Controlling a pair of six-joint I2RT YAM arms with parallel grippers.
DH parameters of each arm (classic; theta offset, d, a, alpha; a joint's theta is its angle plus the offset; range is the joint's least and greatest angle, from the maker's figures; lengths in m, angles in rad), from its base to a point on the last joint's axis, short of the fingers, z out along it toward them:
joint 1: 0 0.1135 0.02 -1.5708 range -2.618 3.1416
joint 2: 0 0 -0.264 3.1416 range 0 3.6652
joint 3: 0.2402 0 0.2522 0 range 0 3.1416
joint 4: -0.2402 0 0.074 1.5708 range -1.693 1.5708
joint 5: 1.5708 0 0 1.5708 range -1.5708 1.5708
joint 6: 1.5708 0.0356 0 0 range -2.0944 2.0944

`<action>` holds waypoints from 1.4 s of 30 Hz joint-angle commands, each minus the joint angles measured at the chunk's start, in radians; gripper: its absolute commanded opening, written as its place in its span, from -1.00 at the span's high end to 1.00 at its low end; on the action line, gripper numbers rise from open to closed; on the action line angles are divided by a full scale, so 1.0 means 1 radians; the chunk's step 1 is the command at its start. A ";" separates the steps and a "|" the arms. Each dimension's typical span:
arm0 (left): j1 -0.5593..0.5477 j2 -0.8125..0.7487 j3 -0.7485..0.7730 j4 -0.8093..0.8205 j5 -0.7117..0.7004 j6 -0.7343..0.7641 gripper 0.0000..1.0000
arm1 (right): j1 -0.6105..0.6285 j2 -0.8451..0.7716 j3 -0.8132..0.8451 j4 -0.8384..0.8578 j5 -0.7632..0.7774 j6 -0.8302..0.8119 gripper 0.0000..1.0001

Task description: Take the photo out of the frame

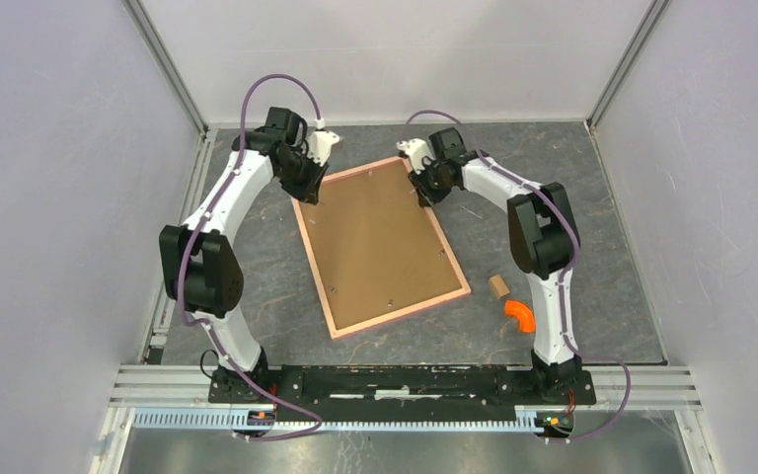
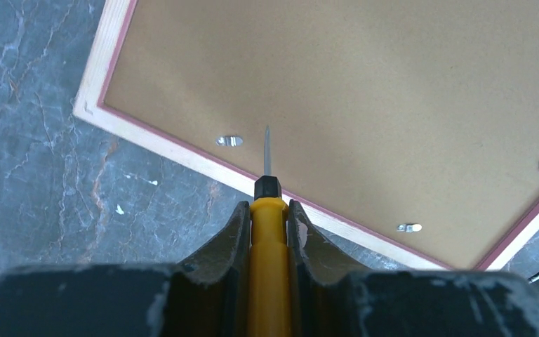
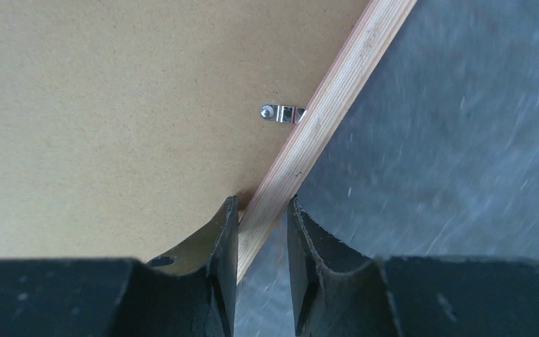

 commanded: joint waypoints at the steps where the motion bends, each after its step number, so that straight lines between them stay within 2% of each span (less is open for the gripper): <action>1: 0.029 -0.065 -0.024 0.019 0.061 -0.030 0.95 | 0.090 0.043 0.115 -0.041 0.058 -0.393 1.00; 7: 0.057 -0.084 -0.054 0.019 0.071 -0.029 0.96 | 0.182 0.015 0.087 0.087 0.153 -0.684 1.00; 9: 0.065 -0.090 -0.064 0.019 0.072 -0.027 0.96 | 0.183 -0.008 0.095 0.163 0.158 -0.647 0.74; 13: 0.081 -0.104 -0.082 0.019 0.069 -0.023 0.96 | 0.183 -0.104 0.103 0.227 0.125 -0.492 -0.12; 16: 0.092 -0.116 -0.091 0.019 0.069 -0.017 0.95 | 0.198 -0.205 0.055 0.173 0.013 -0.383 -0.31; 19: 0.102 -0.123 -0.099 0.019 0.070 -0.015 0.95 | 0.259 -0.322 -0.094 0.141 -0.042 -0.253 -0.51; 24: 0.163 -0.138 -0.124 0.024 0.155 -0.043 0.96 | 0.421 -0.501 -0.442 0.270 0.027 -0.123 -0.53; 28: 0.210 -0.157 -0.145 0.029 0.186 -0.063 0.96 | 0.535 -0.554 -0.583 0.339 0.037 -0.070 -0.53; 32: 0.222 -0.194 -0.166 0.033 0.201 -0.082 0.96 | 0.658 -0.555 -0.647 0.387 0.044 -0.108 -0.55; 35: 0.224 -0.223 -0.193 0.048 0.198 -0.098 0.96 | 0.735 -0.510 -0.618 0.375 0.071 -0.104 -0.55; 42: 0.224 -0.255 -0.219 0.051 0.198 -0.108 0.96 | 0.814 -0.473 -0.622 0.384 0.046 -0.028 -0.55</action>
